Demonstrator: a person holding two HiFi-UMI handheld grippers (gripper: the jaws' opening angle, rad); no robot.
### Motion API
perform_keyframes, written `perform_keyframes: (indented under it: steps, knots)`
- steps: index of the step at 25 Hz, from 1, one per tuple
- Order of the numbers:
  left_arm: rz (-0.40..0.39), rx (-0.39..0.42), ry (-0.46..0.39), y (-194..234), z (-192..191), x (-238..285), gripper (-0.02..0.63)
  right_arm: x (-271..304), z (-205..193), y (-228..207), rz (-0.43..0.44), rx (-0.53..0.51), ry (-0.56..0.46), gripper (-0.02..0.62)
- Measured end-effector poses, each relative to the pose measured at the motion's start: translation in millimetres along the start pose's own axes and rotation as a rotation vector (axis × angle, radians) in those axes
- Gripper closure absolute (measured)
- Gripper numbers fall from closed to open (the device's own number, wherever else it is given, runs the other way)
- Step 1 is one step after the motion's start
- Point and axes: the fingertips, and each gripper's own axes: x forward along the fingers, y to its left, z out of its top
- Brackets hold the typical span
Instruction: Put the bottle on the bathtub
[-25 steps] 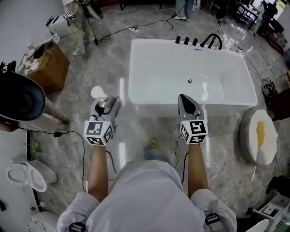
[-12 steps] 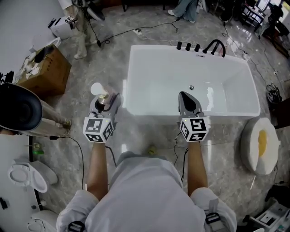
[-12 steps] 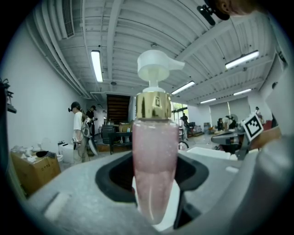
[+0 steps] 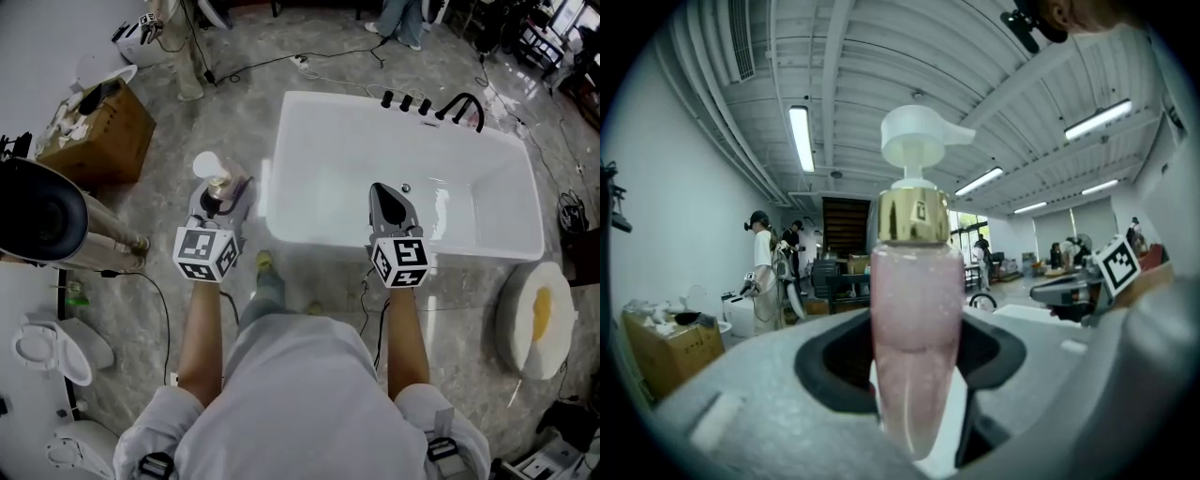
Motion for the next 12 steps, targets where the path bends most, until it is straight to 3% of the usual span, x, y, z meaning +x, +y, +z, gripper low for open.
perform_keyframes:
  steps: [12]
  knots:
    - [-0.057, -0.028, 0.031, 70.5, -22.9, 79.2, 0.391, 100.3, -3.4, -4.9, -0.022, 0.011, 0.035, 0.592]
